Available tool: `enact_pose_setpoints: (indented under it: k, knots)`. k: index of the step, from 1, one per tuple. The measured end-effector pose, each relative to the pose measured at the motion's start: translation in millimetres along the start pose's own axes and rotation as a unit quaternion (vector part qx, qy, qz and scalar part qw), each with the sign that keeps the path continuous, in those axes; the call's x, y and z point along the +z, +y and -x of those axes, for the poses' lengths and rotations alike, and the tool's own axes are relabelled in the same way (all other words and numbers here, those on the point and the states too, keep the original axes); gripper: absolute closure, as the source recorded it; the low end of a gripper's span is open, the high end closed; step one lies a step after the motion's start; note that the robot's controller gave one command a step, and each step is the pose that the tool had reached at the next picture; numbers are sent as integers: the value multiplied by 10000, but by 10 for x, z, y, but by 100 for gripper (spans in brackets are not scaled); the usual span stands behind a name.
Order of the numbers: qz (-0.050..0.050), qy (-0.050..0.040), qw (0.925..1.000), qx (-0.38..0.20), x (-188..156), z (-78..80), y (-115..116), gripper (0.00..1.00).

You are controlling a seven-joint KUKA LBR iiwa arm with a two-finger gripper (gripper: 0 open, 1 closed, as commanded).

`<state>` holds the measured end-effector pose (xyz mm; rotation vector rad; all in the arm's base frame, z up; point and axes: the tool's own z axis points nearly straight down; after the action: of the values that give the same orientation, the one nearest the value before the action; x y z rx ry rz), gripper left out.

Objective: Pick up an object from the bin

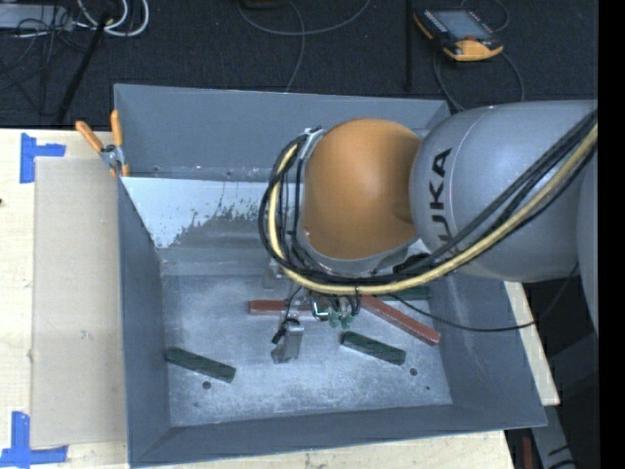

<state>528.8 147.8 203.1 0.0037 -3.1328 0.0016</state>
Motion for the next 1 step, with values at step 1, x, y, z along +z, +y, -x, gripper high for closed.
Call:
enact_pose_setpoints:
  k: [1]
  knots:
    - [-14, -24, 9993, -366, 388, 320, -873, 0]
